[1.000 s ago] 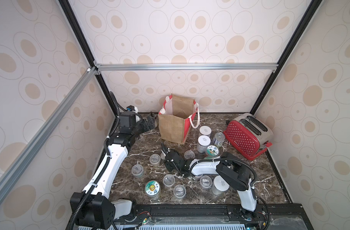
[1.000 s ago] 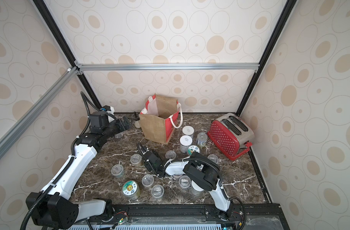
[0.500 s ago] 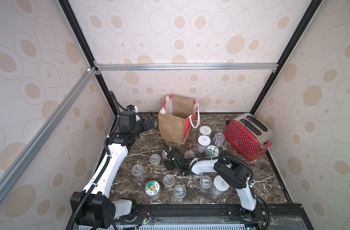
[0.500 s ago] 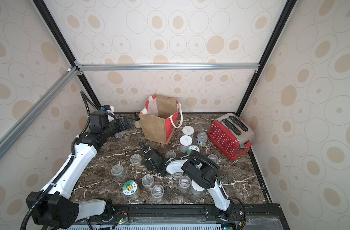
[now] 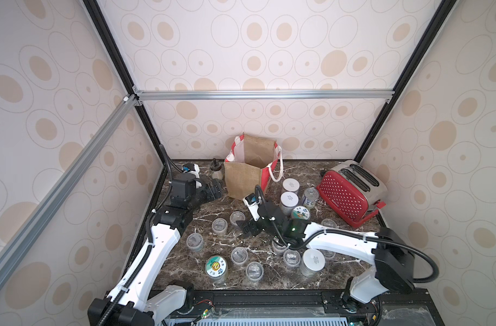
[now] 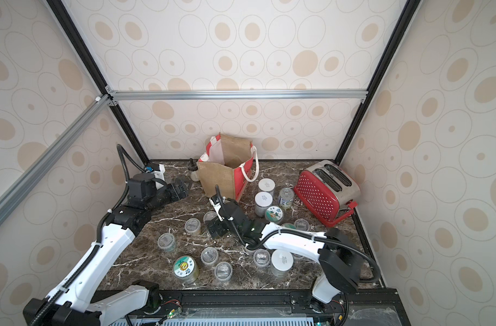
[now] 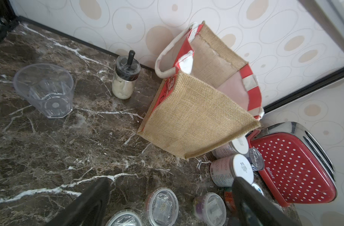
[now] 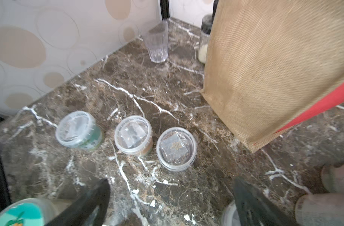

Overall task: Take out the seed jars from the canvas bag
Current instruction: Place the seed jar at the center of the board, then reset both arms

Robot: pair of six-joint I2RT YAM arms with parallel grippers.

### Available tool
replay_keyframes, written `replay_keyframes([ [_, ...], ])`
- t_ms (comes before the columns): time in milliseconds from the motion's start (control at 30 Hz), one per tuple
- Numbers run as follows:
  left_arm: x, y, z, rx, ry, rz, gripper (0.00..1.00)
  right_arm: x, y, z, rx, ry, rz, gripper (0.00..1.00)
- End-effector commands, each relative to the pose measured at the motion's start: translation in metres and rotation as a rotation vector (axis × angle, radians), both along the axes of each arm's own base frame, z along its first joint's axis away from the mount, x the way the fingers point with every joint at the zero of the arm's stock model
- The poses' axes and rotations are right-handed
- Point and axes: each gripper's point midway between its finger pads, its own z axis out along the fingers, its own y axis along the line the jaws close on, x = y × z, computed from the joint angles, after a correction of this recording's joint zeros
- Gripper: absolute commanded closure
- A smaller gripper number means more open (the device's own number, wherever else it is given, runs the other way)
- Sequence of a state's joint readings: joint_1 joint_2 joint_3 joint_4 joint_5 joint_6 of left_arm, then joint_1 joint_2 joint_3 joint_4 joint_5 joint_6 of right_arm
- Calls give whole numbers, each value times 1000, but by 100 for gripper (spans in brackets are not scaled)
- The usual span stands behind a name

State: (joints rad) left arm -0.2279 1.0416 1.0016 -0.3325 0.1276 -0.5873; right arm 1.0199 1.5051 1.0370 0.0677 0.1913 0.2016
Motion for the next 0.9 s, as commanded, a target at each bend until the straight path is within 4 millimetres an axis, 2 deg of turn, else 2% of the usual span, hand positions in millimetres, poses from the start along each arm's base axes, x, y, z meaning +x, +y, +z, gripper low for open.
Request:
replay_keyframes([
  [0,-19,17,9,21,-44,82,2,-18,-28,5,-15,35,-6,0],
  [133,-48,36,5,9,-75,158,2,-35,-66,13,-9,38,-34,0],
  [233,-64,50,-9,12,-66,220,2,-43,-103,13,-26,45,-93,0],
  [300,-69,53,-20,17,-55,234,2,-42,-136,13,-51,45,-176,0],
  [467,-64,55,-37,37,-59,243,2,-35,-223,2,-119,87,-418,0],
  [600,-56,66,-52,92,-67,298,2,-33,-292,-7,-178,125,-654,0],
  [700,-52,72,-59,142,-74,325,2,-35,-332,-9,-195,132,-820,0],
  [867,-50,81,-61,189,-117,363,2,-33,-375,-19,-190,183,-998,0],
])
